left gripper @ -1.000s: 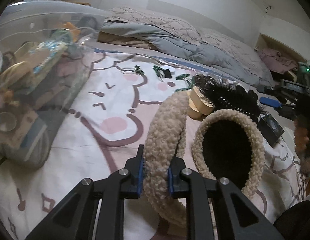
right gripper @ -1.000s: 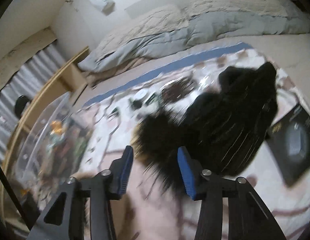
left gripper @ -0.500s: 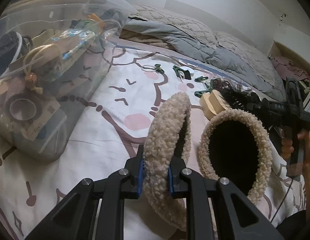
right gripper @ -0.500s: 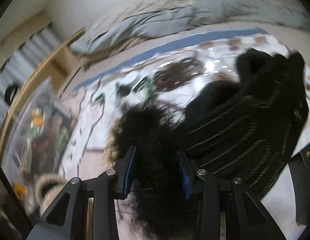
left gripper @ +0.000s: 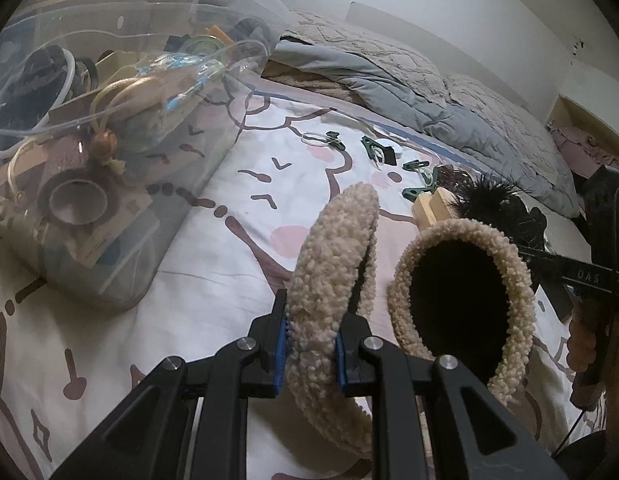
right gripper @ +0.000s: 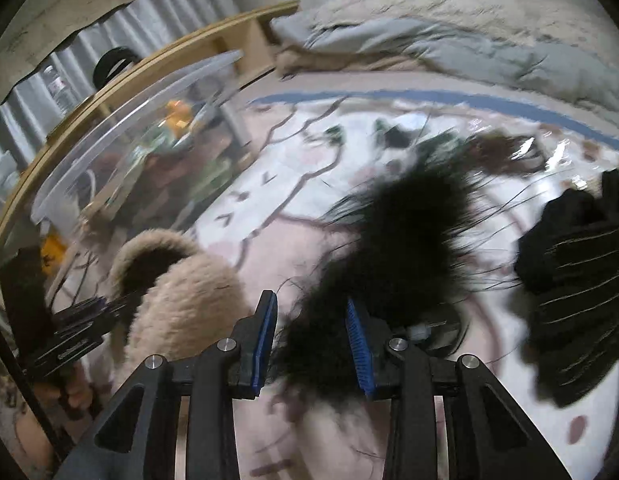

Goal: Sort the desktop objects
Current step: 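Grasp the black feather boa with the right tool while the left tool holds the earmuff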

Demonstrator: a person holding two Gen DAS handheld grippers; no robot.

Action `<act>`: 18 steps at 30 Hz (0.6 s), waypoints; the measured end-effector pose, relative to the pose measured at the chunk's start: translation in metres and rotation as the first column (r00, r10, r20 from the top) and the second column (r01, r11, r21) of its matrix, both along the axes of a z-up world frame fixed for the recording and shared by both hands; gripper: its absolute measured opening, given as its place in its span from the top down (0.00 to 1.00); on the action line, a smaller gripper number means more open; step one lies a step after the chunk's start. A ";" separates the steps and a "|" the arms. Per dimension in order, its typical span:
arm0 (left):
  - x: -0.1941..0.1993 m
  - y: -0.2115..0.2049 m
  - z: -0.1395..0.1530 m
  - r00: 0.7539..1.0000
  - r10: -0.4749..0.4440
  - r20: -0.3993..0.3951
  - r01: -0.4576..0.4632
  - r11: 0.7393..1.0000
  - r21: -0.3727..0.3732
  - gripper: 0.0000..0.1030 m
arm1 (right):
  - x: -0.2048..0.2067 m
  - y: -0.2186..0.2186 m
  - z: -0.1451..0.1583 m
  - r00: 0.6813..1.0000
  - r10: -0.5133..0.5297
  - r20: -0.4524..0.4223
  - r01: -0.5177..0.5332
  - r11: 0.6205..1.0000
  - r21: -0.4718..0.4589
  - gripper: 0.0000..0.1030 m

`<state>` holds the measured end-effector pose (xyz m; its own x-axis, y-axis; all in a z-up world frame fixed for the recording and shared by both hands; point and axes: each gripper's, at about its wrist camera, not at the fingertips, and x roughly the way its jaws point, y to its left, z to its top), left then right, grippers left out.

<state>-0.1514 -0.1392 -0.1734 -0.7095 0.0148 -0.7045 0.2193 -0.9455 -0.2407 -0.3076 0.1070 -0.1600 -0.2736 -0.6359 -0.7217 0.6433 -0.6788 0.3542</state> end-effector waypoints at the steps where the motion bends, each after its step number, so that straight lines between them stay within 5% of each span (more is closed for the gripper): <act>1: 0.000 -0.001 0.000 1.000 0.001 0.001 -0.001 1.000 0.004 0.81 | 0.001 -0.001 0.000 1.000 -0.004 0.016 0.004 1.000 -0.016 0.65; 7: 0.001 0.001 -0.001 1.000 -0.001 0.002 0.001 1.000 -0.001 0.81 | -0.002 0.045 0.026 0.984 -0.146 0.097 0.165 0.958 -0.233 0.65; 14: 0.002 0.002 0.000 1.000 0.000 0.002 0.000 1.000 -0.004 0.81 | -0.015 0.105 -0.014 0.854 -0.397 0.335 0.478 0.854 -0.206 0.65; 18: 0.001 0.004 -0.001 1.000 0.001 0.008 -0.001 1.000 -0.001 0.81 | -0.021 0.117 -0.030 0.790 -0.439 0.428 0.560 0.801 -0.212 0.65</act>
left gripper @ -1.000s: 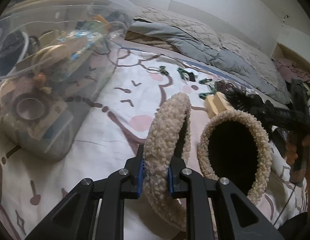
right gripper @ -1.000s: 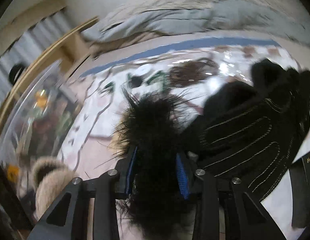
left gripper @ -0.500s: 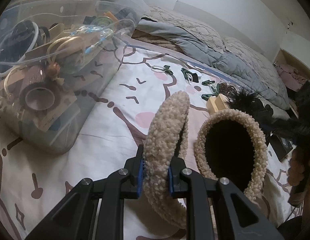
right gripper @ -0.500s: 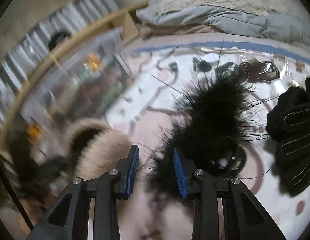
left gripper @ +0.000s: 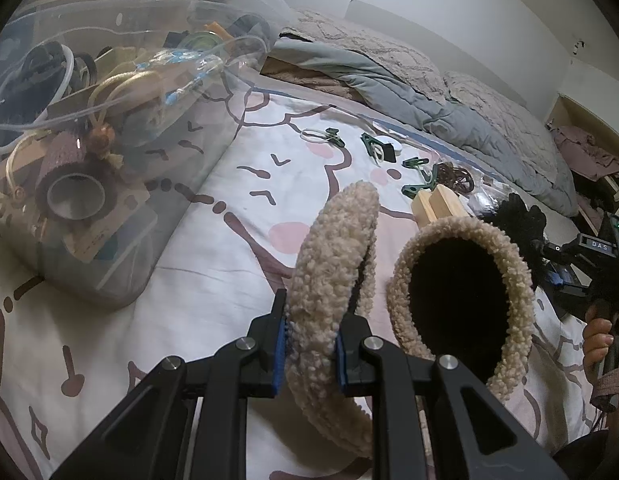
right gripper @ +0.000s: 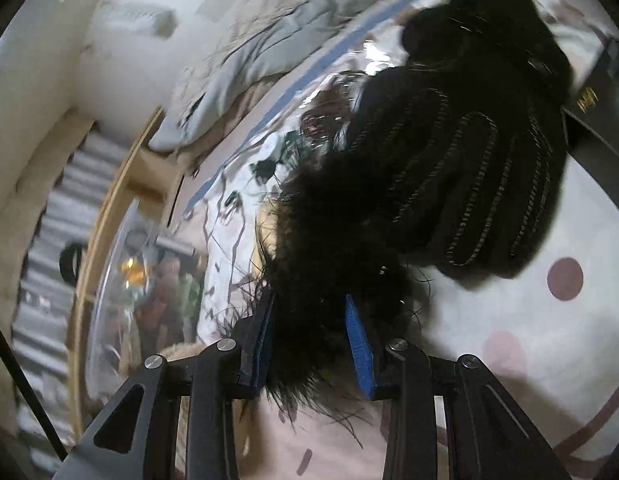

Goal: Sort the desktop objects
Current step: 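Grasp the black feather boa with the right tool while the left tool holds the earmuff, then lower the earmuff onto the bed and open the left tool while the right tool holds the boa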

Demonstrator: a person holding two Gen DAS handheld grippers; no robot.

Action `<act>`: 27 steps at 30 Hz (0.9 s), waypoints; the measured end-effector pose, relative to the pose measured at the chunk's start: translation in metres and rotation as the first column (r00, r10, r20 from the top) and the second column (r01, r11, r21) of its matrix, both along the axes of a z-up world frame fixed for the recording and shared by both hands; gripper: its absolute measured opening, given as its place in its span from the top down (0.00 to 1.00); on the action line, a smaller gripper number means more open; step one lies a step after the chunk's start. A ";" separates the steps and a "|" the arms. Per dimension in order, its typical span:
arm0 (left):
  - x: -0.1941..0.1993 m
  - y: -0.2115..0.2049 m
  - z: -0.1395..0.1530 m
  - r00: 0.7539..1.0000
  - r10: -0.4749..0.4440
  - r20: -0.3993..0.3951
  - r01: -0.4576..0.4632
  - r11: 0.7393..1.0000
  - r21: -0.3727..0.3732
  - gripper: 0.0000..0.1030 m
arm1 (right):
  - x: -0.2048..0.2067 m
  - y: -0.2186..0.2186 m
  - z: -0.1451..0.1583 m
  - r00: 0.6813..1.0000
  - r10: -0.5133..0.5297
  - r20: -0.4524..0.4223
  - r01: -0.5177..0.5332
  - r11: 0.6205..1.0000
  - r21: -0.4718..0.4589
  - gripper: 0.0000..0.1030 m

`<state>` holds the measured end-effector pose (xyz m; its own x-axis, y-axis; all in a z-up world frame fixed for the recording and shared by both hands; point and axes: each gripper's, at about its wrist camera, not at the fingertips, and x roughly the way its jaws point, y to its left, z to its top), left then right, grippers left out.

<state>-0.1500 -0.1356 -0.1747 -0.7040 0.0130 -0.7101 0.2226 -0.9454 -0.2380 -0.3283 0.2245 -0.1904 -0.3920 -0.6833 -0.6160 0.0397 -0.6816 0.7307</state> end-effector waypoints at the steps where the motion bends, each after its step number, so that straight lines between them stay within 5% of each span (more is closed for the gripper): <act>1: 0.000 0.000 0.000 1.000 -0.001 0.001 0.001 1.000 0.002 0.81 | -0.001 0.000 -0.001 1.000 -0.003 -0.001 0.003 1.000 0.001 0.65; 5: -0.001 0.002 0.000 1.000 -0.007 0.000 0.007 1.000 -0.007 0.81 | -0.005 -0.009 -0.001 1.000 0.006 -0.011 -0.006 0.998 0.068 0.65; 10: -0.001 0.002 0.000 1.000 -0.010 -0.001 0.010 1.000 -0.006 0.81 | -0.012 -0.011 -0.006 1.000 -0.026 0.017 0.025 0.999 0.028 0.65; 12: -0.001 0.003 0.000 1.000 -0.010 -0.001 0.010 1.000 -0.007 0.81 | -0.014 -0.007 -0.008 0.998 -0.048 0.035 0.048 0.999 -0.004 0.45; 14: -0.001 0.003 0.000 1.000 -0.010 0.000 0.010 1.000 -0.007 0.81 | -0.016 -0.006 -0.008 0.998 -0.055 0.039 0.056 0.998 -0.019 0.38; 20: -0.001 0.003 0.000 1.000 -0.010 0.000 0.010 1.000 -0.011 0.82 | -0.021 -0.040 -0.001 1.000 0.008 -0.010 -0.006 0.985 0.171 0.38; 22: -0.002 0.001 -0.001 1.000 -0.008 0.002 0.008 1.000 -0.008 0.81 | -0.020 -0.056 -0.001 0.999 0.036 -0.039 -0.024 0.962 0.273 0.42; 24: -0.002 0.000 -0.001 1.000 -0.004 0.005 0.004 1.000 -0.005 0.81 | -0.017 -0.067 0.002 0.993 0.079 -0.084 -0.040 0.921 0.386 0.59; 27: -0.002 -0.001 -0.001 1.000 -0.001 0.009 0.001 1.000 -0.001 0.80 | -0.012 -0.068 0.007 0.986 0.114 -0.124 -0.048 0.896 0.441 0.71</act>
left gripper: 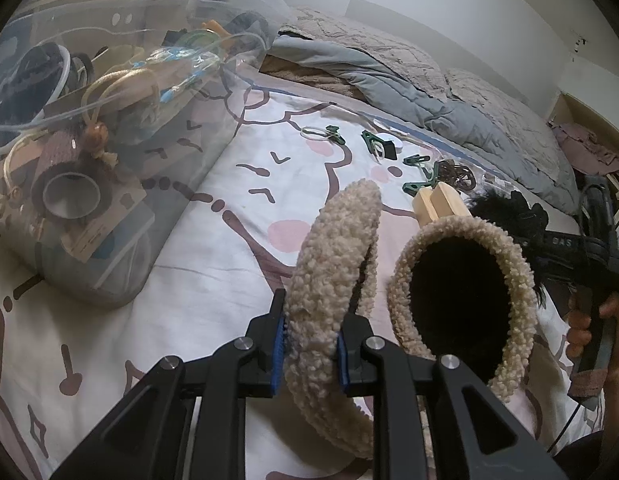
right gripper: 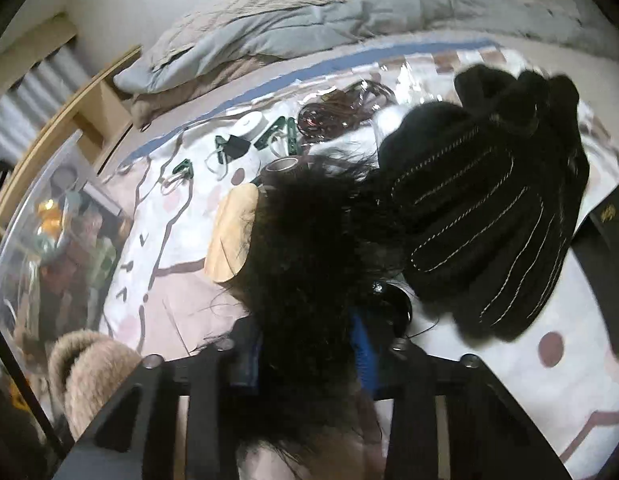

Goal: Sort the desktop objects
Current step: 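Lower the earmuff onto the bed and open the left tool while the right tool holds the boa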

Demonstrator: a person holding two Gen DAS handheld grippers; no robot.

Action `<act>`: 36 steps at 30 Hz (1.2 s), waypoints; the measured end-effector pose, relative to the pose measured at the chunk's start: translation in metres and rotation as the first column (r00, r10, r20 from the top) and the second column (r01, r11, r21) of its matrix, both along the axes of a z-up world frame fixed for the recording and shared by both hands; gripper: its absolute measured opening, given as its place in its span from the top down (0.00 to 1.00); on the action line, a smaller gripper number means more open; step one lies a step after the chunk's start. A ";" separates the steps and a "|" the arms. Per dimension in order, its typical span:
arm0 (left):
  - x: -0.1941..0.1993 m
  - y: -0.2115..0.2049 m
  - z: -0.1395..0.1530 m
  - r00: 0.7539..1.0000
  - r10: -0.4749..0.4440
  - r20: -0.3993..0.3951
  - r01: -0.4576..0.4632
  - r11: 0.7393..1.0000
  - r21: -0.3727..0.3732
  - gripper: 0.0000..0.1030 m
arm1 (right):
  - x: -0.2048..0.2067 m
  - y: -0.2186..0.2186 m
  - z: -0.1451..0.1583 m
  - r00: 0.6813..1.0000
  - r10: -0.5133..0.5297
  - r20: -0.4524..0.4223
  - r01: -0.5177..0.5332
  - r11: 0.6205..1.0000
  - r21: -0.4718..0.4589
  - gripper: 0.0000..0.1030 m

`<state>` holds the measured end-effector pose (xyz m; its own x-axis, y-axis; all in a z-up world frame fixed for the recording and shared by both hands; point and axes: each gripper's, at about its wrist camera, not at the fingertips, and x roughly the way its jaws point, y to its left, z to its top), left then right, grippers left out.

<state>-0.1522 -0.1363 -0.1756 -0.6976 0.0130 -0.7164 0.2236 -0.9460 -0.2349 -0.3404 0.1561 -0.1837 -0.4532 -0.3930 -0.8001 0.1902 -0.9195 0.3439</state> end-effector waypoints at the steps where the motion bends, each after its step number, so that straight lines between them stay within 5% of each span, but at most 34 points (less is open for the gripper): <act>1: 0.000 0.000 0.000 1.000 -0.001 0.000 0.001 1.000 0.001 0.78 | 0.003 0.003 0.003 1.000 0.007 -0.019 -0.007 1.000 0.013 0.74; 5: 0.002 -0.002 0.003 1.000 0.013 -0.020 -0.013 1.000 0.003 0.44 | 0.020 0.011 0.019 0.995 0.068 -0.078 -0.063 0.996 0.065 0.93; 10: 0.006 -0.002 0.009 0.998 0.024 -0.053 -0.025 1.000 -0.010 0.42 | 0.046 0.011 0.039 0.974 0.162 -0.158 -0.126 0.969 0.215 0.94; 17: 0.019 0.009 0.030 0.984 0.004 -0.179 -0.019 0.996 -0.083 0.31 | 0.074 0.030 0.051 0.967 0.178 -0.182 -0.124 0.953 0.276 0.94; 23: 0.032 0.035 0.046 0.928 -0.194 -0.317 0.203 0.979 -0.007 0.31 | 0.087 0.039 0.072 0.954 0.204 -0.218 -0.120 0.930 0.347 0.94; 26: 0.035 0.057 0.048 0.896 -0.297 -0.331 0.298 0.953 -0.049 0.31 | 0.094 0.026 0.057 0.952 0.252 -0.175 -0.179 0.920 0.348 0.94; 29: 0.038 0.078 0.048 0.869 -0.374 -0.324 0.361 0.927 -0.102 0.31 | 0.100 0.012 0.035 0.950 0.287 -0.122 -0.238 0.919 0.313 0.94; 36: 0.035 0.099 0.044 0.849 -0.441 -0.291 0.419 0.897 -0.139 0.31 | 0.115 -0.003 0.010 0.932 0.362 -0.022 -0.362 0.932 0.002 0.94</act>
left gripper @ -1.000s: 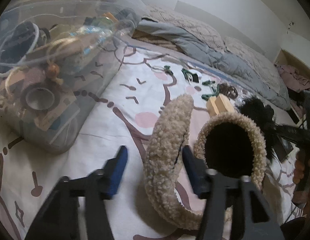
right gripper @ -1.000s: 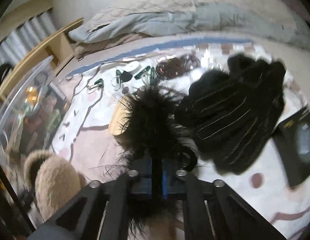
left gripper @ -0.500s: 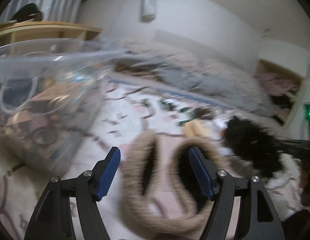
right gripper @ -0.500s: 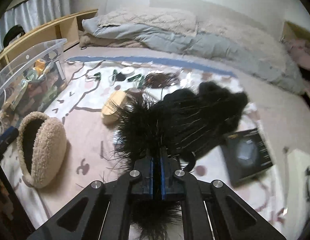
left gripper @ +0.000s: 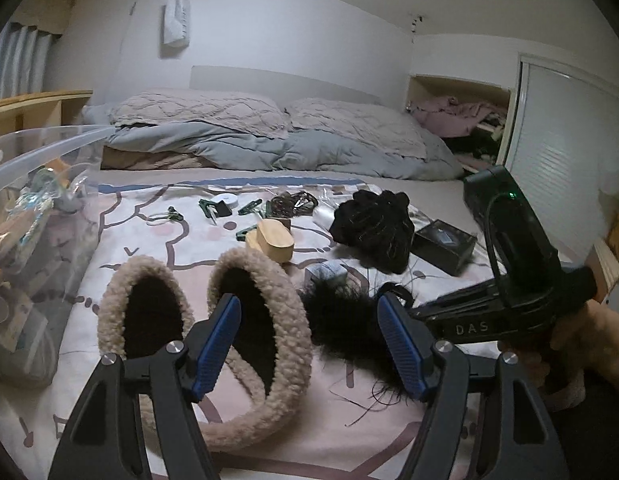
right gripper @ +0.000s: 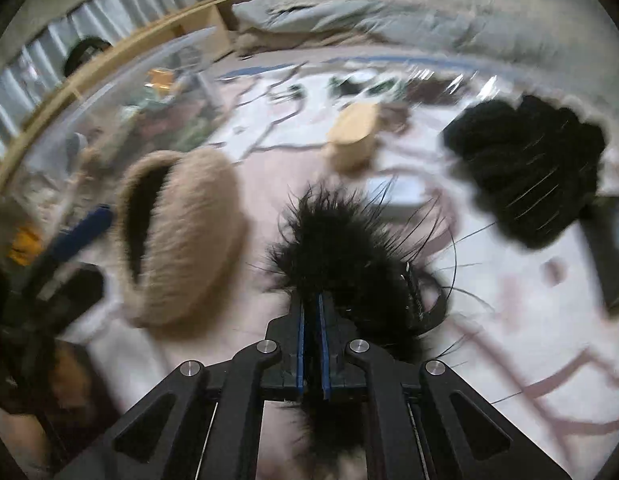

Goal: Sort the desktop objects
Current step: 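Lower the earmuff onto the bed and open the left tool while the right tool holds the boa, then lift the black feather boa with the right tool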

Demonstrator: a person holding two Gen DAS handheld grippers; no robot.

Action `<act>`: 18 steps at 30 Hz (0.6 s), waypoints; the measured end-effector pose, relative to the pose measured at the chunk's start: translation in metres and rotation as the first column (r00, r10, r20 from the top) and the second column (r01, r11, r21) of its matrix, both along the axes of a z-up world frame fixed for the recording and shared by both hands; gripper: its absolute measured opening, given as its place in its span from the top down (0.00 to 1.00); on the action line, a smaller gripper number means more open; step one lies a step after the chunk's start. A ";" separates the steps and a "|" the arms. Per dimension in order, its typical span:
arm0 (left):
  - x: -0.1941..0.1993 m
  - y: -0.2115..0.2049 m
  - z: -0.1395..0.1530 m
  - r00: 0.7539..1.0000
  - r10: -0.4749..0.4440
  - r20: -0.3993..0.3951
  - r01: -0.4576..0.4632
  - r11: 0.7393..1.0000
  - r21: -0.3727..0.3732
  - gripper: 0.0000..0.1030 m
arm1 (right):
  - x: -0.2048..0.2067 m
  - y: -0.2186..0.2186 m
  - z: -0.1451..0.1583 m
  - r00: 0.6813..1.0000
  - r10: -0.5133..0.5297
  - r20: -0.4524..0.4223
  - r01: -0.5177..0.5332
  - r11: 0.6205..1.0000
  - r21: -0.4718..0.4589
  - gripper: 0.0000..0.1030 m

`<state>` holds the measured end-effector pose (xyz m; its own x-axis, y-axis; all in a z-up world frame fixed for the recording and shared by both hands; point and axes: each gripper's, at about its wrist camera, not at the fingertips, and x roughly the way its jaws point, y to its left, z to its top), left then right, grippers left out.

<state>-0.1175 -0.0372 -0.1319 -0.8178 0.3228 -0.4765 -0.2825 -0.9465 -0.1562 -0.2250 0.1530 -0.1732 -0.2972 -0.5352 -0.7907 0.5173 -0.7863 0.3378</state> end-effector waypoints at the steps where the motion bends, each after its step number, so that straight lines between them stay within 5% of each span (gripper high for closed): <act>1: 0.000 0.001 -0.001 1.000 0.000 0.001 0.000 1.000 -0.005 0.31 | 0.000 0.000 -0.003 0.999 0.004 0.034 -0.003 1.000 -0.027 0.94; 6: 0.001 -0.001 -0.002 1.000 0.019 0.007 -0.019 1.000 -0.011 0.31 | 0.002 0.001 -0.012 0.985 0.044 0.164 -0.023 0.991 -0.131 0.94; 11: -0.002 -0.010 -0.004 0.997 0.067 0.024 -0.067 0.998 0.004 0.31 | 0.015 0.011 0.015 0.996 0.070 0.060 -0.055 0.974 -0.219 0.94; 13: -0.003 -0.014 -0.004 0.996 0.089 0.027 -0.089 0.996 0.010 0.31 | 0.018 0.019 0.027 1.000 0.027 -0.016 -0.030 0.980 -0.195 0.76; 14: -0.002 -0.017 -0.004 0.994 0.104 0.026 -0.104 0.994 0.013 0.31 | 0.018 0.020 0.029 0.999 0.004 -0.037 -0.010 0.985 -0.174 0.45; 15: -0.002 -0.020 -0.003 0.992 0.123 0.022 -0.124 0.992 0.014 0.29 | 0.020 0.024 0.033 0.997 -0.032 -0.075 0.021 0.988 -0.150 0.26; 18: 0.000 -0.031 0.001 0.981 0.196 -0.002 -0.196 0.981 0.017 0.20 | 0.022 0.034 0.038 0.987 -0.069 -0.142 0.052 0.992 -0.118 0.26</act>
